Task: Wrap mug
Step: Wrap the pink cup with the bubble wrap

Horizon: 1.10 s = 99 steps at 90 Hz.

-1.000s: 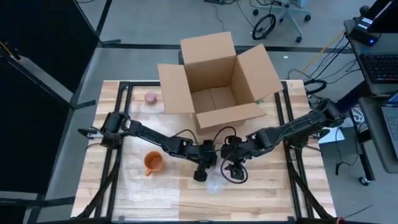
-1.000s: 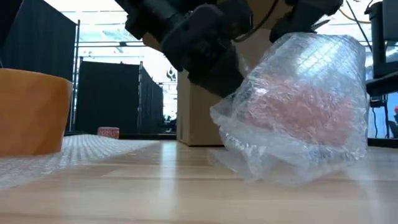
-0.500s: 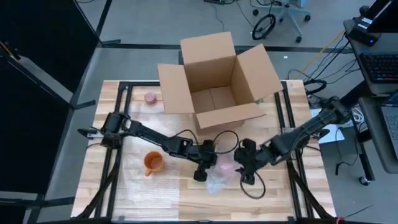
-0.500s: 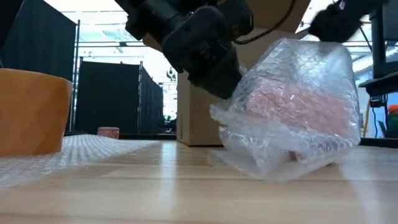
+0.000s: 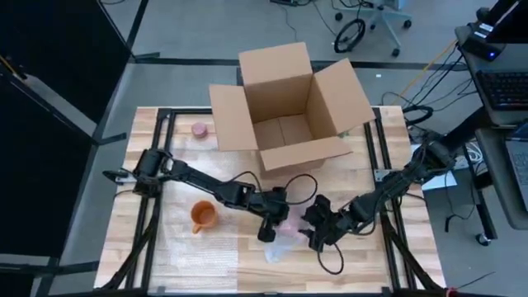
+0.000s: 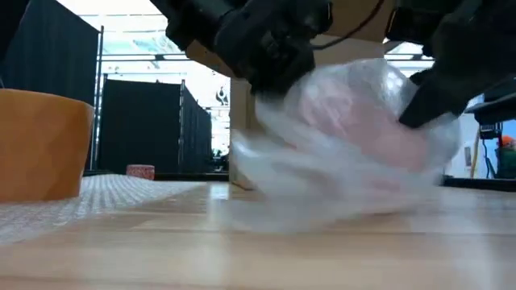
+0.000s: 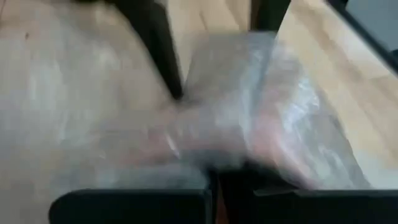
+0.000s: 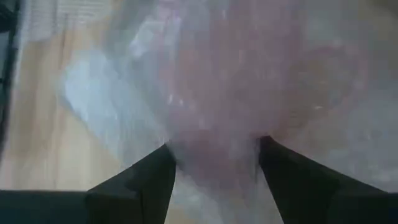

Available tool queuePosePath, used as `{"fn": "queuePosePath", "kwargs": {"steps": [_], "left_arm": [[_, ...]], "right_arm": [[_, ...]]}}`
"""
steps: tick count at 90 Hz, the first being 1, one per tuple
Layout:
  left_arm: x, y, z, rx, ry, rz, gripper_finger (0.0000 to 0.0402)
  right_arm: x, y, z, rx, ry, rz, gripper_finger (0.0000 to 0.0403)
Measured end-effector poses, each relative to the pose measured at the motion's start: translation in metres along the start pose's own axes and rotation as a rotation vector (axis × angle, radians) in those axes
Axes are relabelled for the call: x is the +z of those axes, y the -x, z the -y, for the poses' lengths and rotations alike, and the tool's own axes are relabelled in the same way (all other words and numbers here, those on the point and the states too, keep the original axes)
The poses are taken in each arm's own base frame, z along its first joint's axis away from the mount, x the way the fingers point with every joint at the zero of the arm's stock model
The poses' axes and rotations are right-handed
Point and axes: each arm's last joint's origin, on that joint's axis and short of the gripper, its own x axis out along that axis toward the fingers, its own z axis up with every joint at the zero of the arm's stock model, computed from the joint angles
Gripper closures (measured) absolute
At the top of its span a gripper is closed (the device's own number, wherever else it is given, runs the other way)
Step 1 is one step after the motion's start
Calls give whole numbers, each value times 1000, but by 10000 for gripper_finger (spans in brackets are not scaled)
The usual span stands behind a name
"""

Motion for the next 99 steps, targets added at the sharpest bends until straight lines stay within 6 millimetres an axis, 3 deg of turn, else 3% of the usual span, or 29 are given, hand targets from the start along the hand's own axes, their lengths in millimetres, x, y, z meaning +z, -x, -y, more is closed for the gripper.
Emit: {"fn": "queuePosePath", "kwargs": {"steps": [21,32,53,73,83,99], "left_arm": [[13,3,1,-30,0,-8,401],[7,3,1,-37,4,-80,401],[-9,-17,0,-49,9,-136,401],[-1,-7,1,-49,12,-128,398],[6,-5,1,-57,12,-133,376],[21,0,6,-73,-23,-187,308]], "right_arm": [[-18,-36,0,-74,32,-18,188],[-18,-41,0,-76,29,0,188],[-15,-42,3,-69,41,-2,188],[-14,-42,3,-68,38,0,188],[-14,-42,3,-68,38,0,188],[-14,-42,3,-69,38,0,188]]}}
